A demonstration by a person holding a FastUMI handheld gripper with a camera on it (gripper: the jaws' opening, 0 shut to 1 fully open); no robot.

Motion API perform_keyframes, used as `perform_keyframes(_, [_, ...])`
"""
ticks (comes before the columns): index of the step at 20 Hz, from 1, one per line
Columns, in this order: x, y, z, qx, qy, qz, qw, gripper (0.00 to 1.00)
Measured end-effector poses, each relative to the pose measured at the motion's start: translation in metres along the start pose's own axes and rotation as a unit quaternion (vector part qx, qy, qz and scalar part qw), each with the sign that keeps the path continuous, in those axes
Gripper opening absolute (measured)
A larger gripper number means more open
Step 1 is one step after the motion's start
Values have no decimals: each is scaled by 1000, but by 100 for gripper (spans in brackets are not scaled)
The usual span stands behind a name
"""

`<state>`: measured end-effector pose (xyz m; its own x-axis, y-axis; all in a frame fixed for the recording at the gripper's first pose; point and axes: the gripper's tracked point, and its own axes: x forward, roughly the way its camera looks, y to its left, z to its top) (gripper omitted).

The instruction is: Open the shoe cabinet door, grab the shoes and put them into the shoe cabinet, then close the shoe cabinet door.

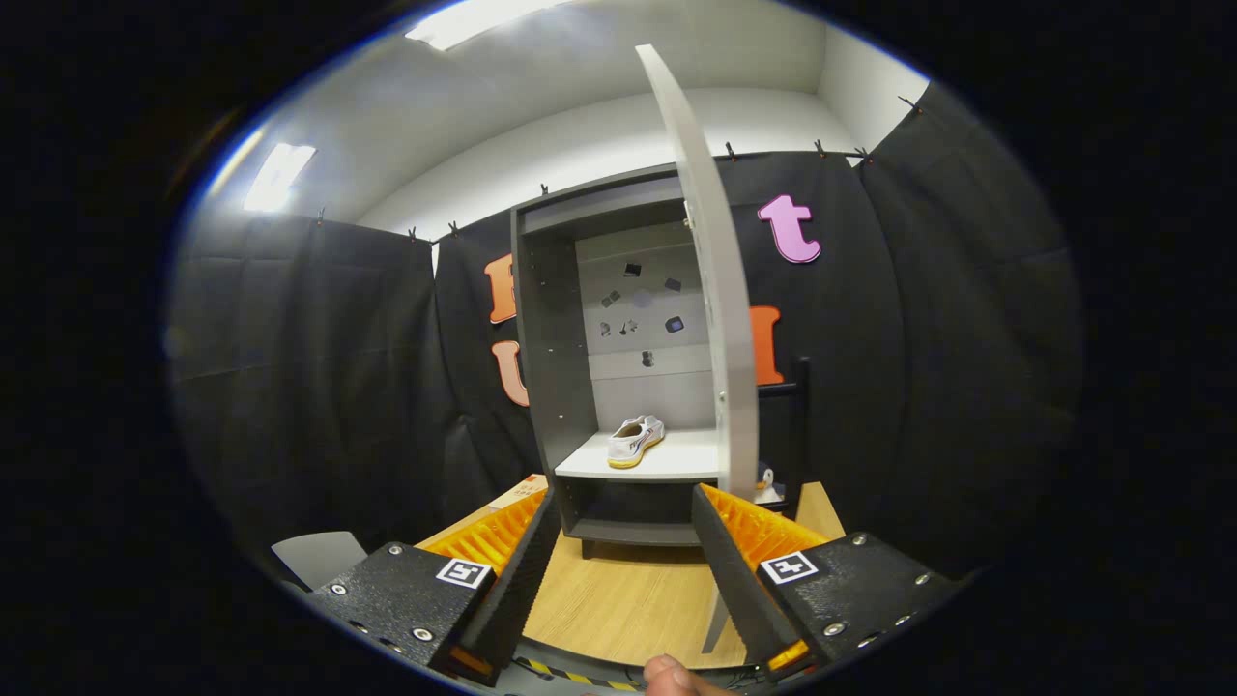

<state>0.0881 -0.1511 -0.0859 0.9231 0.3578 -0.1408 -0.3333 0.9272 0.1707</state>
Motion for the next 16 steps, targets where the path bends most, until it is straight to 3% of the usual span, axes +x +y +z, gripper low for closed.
perform_keyframes(10, [-5, -88, 16, -1, -18, -53, 998, 86])
perform_keyframes(16, [13, -99, 21, -1, -20, -61, 998, 86])
